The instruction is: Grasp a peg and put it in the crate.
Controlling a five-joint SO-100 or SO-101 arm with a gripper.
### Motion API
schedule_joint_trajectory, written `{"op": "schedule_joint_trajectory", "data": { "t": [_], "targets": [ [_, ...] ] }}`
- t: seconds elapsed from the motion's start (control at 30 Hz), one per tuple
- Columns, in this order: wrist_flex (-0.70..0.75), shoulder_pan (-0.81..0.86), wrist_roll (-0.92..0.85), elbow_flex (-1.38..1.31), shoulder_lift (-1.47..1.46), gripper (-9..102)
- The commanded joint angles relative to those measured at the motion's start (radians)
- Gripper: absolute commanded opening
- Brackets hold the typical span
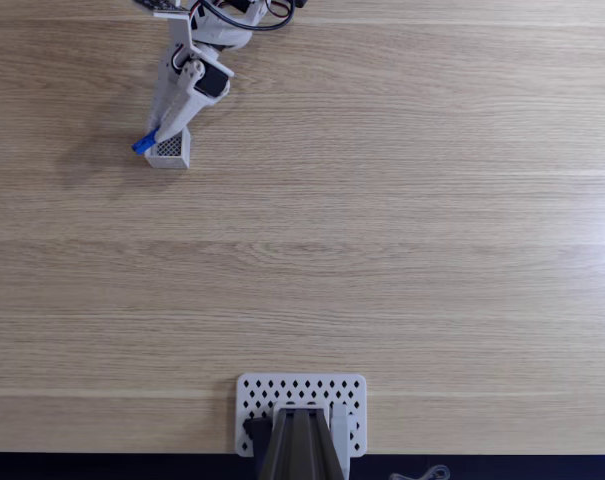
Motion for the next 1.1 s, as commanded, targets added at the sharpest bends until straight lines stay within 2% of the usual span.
{"op": "schedule_joint_trajectory", "data": {
  "t": [0.0,0.2,0.37,0.43,0.53,0.67,0.77,0.87,0.97,1.07],
  "targets": [
    [-0.018,-0.002,-0.005,-0.060,0.017,0],
    [-0.017,-0.003,-0.005,-0.057,0.015,2],
    [-0.017,-0.003,-0.005,-0.057,0.017,17],
    [-0.017,-0.003,-0.005,-0.057,0.020,19],
    [-0.017,-0.003,-0.005,-0.057,0.026,13],
    [-0.017,-0.025,-0.002,-0.057,0.034,-3],
    [-0.014,-0.055,0.015,-0.040,0.095,1],
    [0.021,-0.117,0.021,0.017,0.227,-1],
    [0.127,-0.215,0.089,0.071,0.399,-1],
    [0.293,-0.305,0.215,0.094,0.572,-1]
  ]
}}
